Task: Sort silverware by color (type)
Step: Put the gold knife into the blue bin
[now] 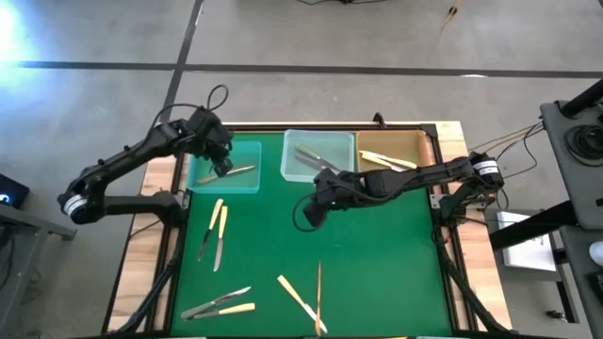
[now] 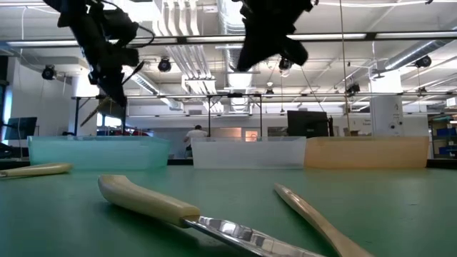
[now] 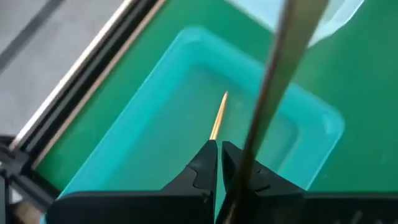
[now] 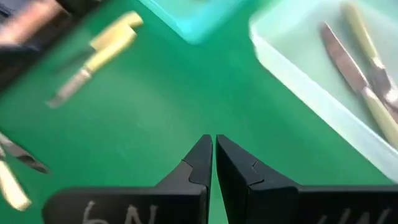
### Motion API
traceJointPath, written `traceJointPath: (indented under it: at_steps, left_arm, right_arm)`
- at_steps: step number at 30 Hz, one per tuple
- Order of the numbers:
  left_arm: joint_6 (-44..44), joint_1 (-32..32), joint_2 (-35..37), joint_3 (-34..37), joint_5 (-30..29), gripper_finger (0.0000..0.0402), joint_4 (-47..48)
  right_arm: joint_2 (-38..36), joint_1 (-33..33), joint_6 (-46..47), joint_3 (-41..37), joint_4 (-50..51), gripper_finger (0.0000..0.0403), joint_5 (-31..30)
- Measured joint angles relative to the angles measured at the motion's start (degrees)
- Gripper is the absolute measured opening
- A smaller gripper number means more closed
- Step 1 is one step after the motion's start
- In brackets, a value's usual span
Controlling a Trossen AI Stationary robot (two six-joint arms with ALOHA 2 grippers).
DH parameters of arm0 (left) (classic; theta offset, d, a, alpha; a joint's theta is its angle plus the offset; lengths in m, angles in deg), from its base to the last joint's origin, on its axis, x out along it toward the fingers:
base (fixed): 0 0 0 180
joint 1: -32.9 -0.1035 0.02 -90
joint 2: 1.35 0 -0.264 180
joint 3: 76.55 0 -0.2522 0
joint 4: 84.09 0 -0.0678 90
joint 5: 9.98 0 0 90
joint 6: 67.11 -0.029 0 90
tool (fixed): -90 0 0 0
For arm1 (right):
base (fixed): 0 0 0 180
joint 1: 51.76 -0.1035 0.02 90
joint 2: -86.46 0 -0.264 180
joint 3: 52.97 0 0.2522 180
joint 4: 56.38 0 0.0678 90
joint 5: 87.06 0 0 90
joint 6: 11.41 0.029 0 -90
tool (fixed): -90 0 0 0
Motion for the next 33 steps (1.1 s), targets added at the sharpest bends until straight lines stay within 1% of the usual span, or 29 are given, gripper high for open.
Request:
traceJointPath:
  at_steps: [3,7,9,10,11,12,15,16,17,18,19,20,24,28,30,33]
  left_arm:
    - [-2.1,-1.4,-1.5,1.0,0.0,0.0028,1.0]
    - [-4.6,-2.0,-3.5,1.2,-0.1,0.0059,0.9]
    - [-3.8,-2.0,-4.4,0.7,0.7,0.0075,1.7]
    - [-2.8,-1.9,-4.6,0.2,2.3,0.0082,2.2]
    - [-2.1,-1.8,-4.6,-0.3,5.7,0.0087,2.6]
    - [-1.6,-1.7,-4.5,-0.5,11.1,0.0091,2.7]
    - [3.0,-0.6,-3.6,-0.5,32.9,0.0096,1.4]
    - [5.1,0.3,-3.3,-0.5,39.0,0.0097,0.4]
    - [6.8,1.5,-3.0,-0.5,42.7,0.0097,0.1]
    - [8.4,3.1,-2.7,-0.5,43.9,0.0097,0.1]
    - [10.1,5.1,-2.4,-0.5,43.1,0.0097,0.2]
    - [11.7,7.5,-2.0,-0.5,40.7,0.0097,0.2]
    - [20.0,18.3,-0.8,-0.5,27.1,0.0097,0.2]
    - [29.3,29.1,0.1,-1.0,17.1,0.0097,0.0]
    - [34.7,33.9,0.3,-1.3,14.2,0.0097,-1.1]
    - [43.1,40.5,0.4,-1.3,13.7,0.0097,-5.1]
  right_arm:
    - [0.0,-0.1,2.7,0.0,5.7,0.0013,1.7]
    - [0.0,-1.0,5.3,-0.5,10.5,0.0013,4.4]
    - [0.0,-1.6,5.3,-0.8,11.8,0.0013,7.6]
    - [0.0,-1.9,6.1,-1.0,12.6,0.0013,9.6]
    - [0.0,-2.3,7.3,-1.1,13.1,0.0013,11.1]
    - [0.1,-2.8,8.9,-1.3,13.1,0.0013,12.3]
    - [1.2,-5.1,11.6,-1.4,12.8,0.0013,13.7]
    - [1.9,-6.0,12.3,-1.4,12.8,0.0013,13.7]
    - [2.7,-6.9,12.9,-1.4,12.7,0.0013,13.7]
    - [3.6,-7.7,13.6,-1.4,12.5,0.0013,13.7]
    - [4.6,-8.5,14.5,-1.4,12.5,0.0013,13.7]
    - [5.6,-9.3,15.4,-1.4,12.4,0.0013,13.7]
    - [9.0,-12.2,17.7,-1.5,12.4,0.0013,13.7]
    - [10.2,-15.1,15.5,-1.3,12.6,0.0013,14.9]
    - [9.6,-17.2,12.3,-1.3,12.9,0.0013,15.2]
    - [8.8,-21.4,6.6,-1.3,13.5,0.0013,17.3]
